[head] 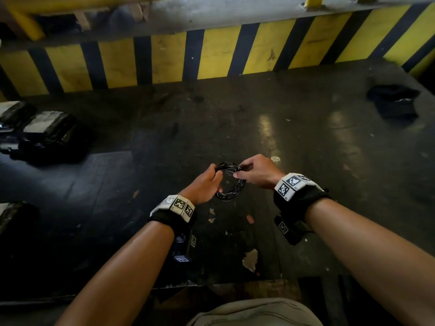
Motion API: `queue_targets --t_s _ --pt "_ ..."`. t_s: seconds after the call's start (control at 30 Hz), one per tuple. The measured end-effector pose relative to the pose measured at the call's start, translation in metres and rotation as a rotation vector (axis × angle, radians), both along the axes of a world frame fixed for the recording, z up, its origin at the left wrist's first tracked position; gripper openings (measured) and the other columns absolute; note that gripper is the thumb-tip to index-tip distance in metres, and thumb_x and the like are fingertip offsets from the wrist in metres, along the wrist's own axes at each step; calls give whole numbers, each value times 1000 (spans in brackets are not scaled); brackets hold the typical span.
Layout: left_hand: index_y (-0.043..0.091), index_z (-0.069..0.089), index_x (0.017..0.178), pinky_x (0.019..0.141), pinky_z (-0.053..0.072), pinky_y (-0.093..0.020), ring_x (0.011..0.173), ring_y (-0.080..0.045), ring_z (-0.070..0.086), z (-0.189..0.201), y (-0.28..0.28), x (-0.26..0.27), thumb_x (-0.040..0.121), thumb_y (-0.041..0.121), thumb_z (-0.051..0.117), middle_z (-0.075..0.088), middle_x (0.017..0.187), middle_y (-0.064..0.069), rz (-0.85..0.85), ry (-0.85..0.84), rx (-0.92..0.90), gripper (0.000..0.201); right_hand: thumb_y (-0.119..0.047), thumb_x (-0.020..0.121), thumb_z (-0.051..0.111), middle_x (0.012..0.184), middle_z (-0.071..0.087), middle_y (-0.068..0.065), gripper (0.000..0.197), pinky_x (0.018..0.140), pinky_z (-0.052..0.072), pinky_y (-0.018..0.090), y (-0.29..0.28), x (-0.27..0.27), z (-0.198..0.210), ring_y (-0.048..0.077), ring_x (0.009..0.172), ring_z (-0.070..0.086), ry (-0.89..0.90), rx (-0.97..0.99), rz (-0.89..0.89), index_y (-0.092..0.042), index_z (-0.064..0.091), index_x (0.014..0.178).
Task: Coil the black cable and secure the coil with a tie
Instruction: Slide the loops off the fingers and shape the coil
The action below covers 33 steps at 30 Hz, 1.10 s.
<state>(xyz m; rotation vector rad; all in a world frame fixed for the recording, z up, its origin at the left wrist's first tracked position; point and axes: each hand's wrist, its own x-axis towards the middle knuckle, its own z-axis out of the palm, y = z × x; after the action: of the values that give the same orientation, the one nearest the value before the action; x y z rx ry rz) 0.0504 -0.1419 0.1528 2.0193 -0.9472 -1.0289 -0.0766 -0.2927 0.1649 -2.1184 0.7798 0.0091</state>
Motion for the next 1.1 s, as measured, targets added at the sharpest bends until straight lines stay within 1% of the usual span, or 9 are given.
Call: queue_targets --t_s 0.13,0.3,0.4,0.57,0.67,0.73,0.83,0.93,1.1 --pt "21 46 119 73 48 -29 79 -9 61 -1 7 -2 109 28 33 59 90 -3 -53 42 -23 17 -32 87 76 92 77 0 15 76 52 29 1 -1 0 13 87 69 30 9 32 -21 79 97" --pt "23 53 113 80 53 -37 91 -19 65 0 15 -2 106 28 40 63 94 -4 -130 -5 6 16 -27 86 77 77 71 -6 16 71 48 25 7 -3 -6 12 79 65 31 -5 44 -19 79 99" --pt "22 55 115 89 58 -42 95 -21 69 3 21 3 103 26 50 69 100 -4 -147 -35 67 14 -25 87 76 78 70 -5 16 68 47 23 17 -1 -8 11 78 64 58 -16 64 -17 79 101" --pt "18 57 116 72 53 -28 89 -15 69 10 25 6 101 19 52 69 97 -3 -200 -36 144 16 -27 86 77 89 75 -2 18 56 37 15 37 5 -2 4 75 61 126 -155 135 -21 80 103" --pt "12 56 114 91 56 -44 88 -20 63 9 32 6 103 21 43 62 94 -6 -187 99 171 20 -25 87 76 92 73 -4 20 58 37 12 46 7 3 0 76 60 117 -163 130 -21 78 107" --pt "9 52 123 100 53 -52 89 -21 60 8 37 6 104 24 39 58 95 -7 -169 165 174 28 -26 87 77 97 74 -4 23 62 39 12 49 6 5 5 85 64 97 -147 104 -20 78 110" --pt "6 43 129 97 55 -50 91 -21 62 6 40 3 107 22 35 59 98 -9 -170 144 167 28 -27 86 77 98 76 -3 25 64 41 14 55 1 2 7 88 65 87 -153 69 -22 78 111" --pt "9 39 131 86 58 -39 87 -16 65 4 40 0 108 24 36 62 100 -9 -222 111 163 28 -25 87 77 102 78 -2 28 77 48 21 59 -9 -5 8 92 68 67 -105 15 -23 77 114" --pt "13 38 132 87 57 -47 88 -20 66 2 25 -6 106 28 41 65 100 -9 -263 71 162 30 -25 88 75 105 78 -2 28 84 52 24 49 -26 -13 9 95 71 22 -20 -53 -22 76 116"
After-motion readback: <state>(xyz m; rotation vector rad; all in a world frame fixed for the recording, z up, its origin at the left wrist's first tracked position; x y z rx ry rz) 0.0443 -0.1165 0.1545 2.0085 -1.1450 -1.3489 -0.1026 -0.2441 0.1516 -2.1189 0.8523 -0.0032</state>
